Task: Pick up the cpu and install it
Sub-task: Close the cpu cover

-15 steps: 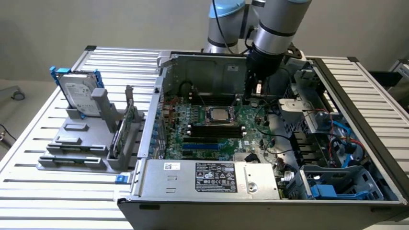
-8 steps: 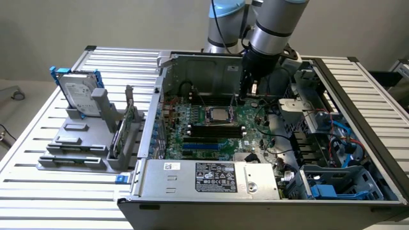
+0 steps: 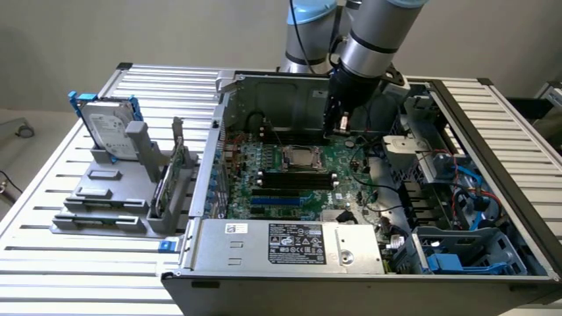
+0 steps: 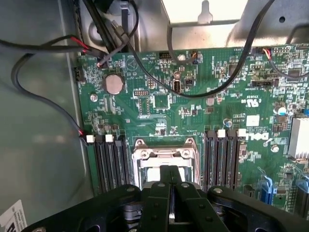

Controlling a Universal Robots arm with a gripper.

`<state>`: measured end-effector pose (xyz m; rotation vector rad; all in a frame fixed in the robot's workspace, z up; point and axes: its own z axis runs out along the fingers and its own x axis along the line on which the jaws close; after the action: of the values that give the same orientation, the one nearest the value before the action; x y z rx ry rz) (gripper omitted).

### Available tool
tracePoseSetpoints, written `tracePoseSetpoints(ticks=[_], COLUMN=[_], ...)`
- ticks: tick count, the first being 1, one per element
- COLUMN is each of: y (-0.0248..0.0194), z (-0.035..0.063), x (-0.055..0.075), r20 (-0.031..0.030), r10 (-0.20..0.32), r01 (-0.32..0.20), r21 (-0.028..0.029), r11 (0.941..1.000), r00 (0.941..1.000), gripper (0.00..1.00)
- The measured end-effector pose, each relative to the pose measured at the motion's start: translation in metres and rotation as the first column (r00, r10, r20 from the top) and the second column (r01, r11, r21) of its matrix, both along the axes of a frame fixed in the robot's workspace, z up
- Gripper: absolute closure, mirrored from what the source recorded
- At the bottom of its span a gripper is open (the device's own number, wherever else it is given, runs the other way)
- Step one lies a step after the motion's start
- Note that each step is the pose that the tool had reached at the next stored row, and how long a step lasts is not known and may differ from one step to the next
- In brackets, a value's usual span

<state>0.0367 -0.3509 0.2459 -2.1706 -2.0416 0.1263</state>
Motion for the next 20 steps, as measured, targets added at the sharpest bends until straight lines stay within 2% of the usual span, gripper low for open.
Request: tracePoseSetpoints(ticks=[8, 12, 15, 20], y=[-0.0025, -0.0034, -0.0038, -0.0044], z=[-0.0031, -0.0054, -0.0074, -0.0110], x=[-0.012, -0.019, -0.023, -0.028], r20=[-0.0495, -0.0710, -0.0841, -0.1009], r10=[0.000, 0.000, 0.000, 0.000], r01=[0.000, 0.000, 0.000, 0.000], r21=[-0.0001, 0.0000, -0.0002, -0.0002], r11=[1.0000, 1.0000, 1.0000, 1.0000], r00=[0.9988, 0.9975, 0.9965, 0.9949], gripper=[0.89, 0.89, 0.89, 0.89])
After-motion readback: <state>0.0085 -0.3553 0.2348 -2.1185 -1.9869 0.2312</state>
